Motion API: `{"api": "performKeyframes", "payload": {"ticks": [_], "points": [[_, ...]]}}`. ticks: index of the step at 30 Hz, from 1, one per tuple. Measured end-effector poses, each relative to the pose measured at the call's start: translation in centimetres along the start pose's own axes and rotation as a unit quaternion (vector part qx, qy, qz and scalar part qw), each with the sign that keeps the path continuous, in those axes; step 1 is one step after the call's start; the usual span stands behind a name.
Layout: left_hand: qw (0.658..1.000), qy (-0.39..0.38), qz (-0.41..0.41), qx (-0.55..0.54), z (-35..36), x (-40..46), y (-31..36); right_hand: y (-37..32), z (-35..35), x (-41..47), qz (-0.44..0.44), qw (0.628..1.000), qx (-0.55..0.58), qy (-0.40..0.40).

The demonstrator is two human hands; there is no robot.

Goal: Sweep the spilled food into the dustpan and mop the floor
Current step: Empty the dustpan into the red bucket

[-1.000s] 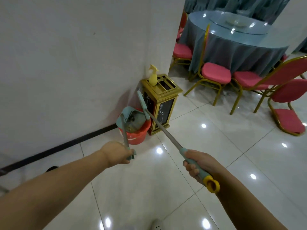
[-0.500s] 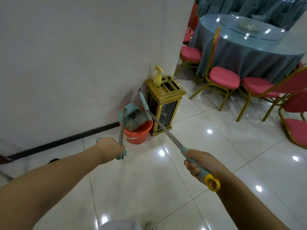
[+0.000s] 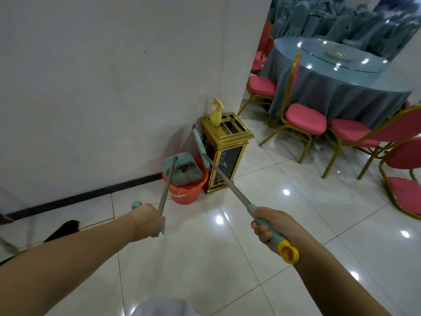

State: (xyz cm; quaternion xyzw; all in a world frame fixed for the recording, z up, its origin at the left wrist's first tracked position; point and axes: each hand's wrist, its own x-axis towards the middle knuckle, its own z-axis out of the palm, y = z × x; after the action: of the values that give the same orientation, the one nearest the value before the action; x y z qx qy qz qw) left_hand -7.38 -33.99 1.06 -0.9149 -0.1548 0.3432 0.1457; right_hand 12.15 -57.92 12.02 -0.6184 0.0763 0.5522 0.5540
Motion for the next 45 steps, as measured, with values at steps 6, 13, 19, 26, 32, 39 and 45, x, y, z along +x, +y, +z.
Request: {"api": "performKeyframes", "payload": {"ticks": [6, 13, 19, 26, 32, 39, 45], "points": [[0.999, 0.019, -0.019, -0.018, -0.6, -0.5, -0.4, 0.4, -0.1, -0.1, -0.003, 1.0, -0.012, 0.005], [0.995, 0.047, -0.025, -0.086, -0.8, -1.9, -0.4, 0.9, 0.6, 0.2, 0.001, 1.0, -0.025, 0.001], [0.96, 0.191, -0.074, -0.193, -0.9, -3.5, -1.8, 0.5, 2.4, 0.5, 0.004, 0.997, -0.071, 0.01], [0.865, 0.3, -0.244, -0.321, -1.4, -6.0, -2.7, -0.8, 5.3, 0.5, -0.009, 0.991, -0.136, -0.001], [0.731, 0.319, -0.35, -0.491, -1.7, -9.7, -4.7, -1.1, 9.1, 1.1, -0.02, 0.982, -0.187, -0.008], [0.676, 0.303, -0.441, -0.507, 0.1, -12.5, -7.8, -1.9, 11.8, 0.9, 0.019, 0.976, -0.203, -0.082], [0.675, 0.277, -0.457, -0.509, 1.5, -13.1, -8.4, -1.9, 13.6, 0.9, 0.067, 0.968, -0.214, -0.113]]}}
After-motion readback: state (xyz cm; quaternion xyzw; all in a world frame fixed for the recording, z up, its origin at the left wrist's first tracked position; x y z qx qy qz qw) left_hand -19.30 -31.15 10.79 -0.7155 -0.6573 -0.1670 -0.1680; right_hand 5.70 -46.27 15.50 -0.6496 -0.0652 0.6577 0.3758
